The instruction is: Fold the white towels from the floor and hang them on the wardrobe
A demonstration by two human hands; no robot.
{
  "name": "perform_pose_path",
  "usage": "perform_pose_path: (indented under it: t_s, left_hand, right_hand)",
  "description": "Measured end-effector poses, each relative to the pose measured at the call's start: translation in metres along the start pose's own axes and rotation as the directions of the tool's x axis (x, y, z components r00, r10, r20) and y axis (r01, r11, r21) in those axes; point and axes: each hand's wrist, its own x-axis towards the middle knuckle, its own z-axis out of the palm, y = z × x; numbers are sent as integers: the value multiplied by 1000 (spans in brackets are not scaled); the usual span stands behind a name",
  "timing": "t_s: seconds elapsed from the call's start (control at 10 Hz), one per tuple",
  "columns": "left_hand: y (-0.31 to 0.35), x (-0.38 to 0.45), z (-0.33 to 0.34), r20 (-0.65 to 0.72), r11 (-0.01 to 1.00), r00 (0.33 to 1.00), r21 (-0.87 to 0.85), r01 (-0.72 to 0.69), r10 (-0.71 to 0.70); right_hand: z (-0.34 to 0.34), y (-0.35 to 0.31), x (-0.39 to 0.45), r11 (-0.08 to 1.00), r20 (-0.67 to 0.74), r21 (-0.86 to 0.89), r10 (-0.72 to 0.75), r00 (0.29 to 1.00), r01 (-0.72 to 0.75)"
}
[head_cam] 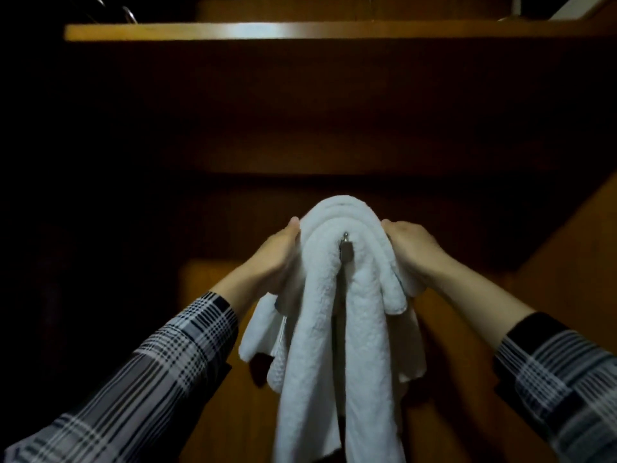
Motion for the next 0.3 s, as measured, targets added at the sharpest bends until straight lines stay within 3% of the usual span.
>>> perform_pose_path:
  t_s: [0.1,0.2,0.3]
  left_hand:
    - [0,-20,-5,-69,895,993,444,-54,94]
    - [-5,-49,-6,-70,730,986,680,-64,151]
    - [-7,-83,0,-38,586,984,807,-72,175]
  right_hand:
    - [-13,-9,-27,985,-113,-139,-121,986,105]
    - [-20,-14,-66,936,-130,-275,-262,956,220]
    - [-24,-18,-108,914,18,-316,-264,964,256]
